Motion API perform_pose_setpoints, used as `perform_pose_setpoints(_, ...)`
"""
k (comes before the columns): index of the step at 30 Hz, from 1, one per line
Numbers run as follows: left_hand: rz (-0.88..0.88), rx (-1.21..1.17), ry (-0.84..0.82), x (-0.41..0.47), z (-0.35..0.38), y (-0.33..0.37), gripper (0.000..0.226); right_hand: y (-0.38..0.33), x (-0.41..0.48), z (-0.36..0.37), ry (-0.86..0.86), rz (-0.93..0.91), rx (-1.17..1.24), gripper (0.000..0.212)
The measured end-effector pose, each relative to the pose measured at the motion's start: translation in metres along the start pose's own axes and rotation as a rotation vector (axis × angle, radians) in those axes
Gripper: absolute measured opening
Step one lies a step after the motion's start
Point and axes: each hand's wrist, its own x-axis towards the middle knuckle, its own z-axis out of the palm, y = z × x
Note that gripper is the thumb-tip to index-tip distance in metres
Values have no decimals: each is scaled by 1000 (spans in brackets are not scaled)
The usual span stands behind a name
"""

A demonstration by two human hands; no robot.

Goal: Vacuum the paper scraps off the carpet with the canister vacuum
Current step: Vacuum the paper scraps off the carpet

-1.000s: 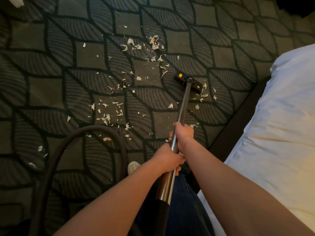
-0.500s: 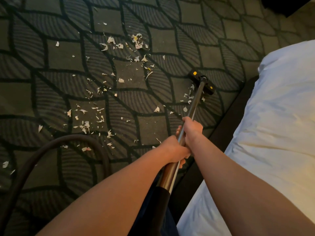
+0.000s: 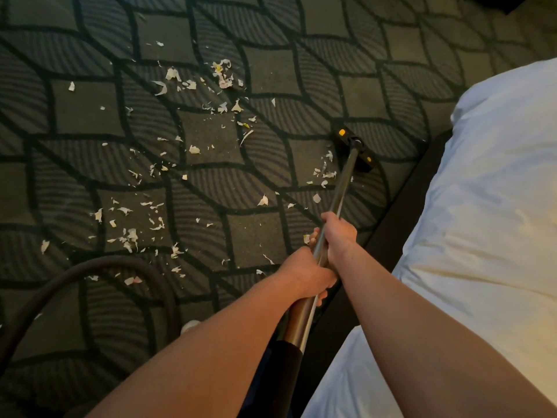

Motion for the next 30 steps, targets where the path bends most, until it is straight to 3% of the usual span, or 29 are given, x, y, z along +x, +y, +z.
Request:
perform_pose_setpoints(7,-59,-18,-20,-10,6,-12,17,15,-10,-4,-49,82,-25,27)
perform_pose_setpoints(15,-94,-24,-29,-39,4,-46,29,46,-41,0,-35,100,-19,27)
perform_pose_setpoints(22,-125,-24,-48,-63,-9,-69,18,71,-65,11,-31,121,-14,31)
perform_pose_setpoints(30,-170,-17,-25,-87,-25,-103,31,107,-91,27,-30,130,-34,30)
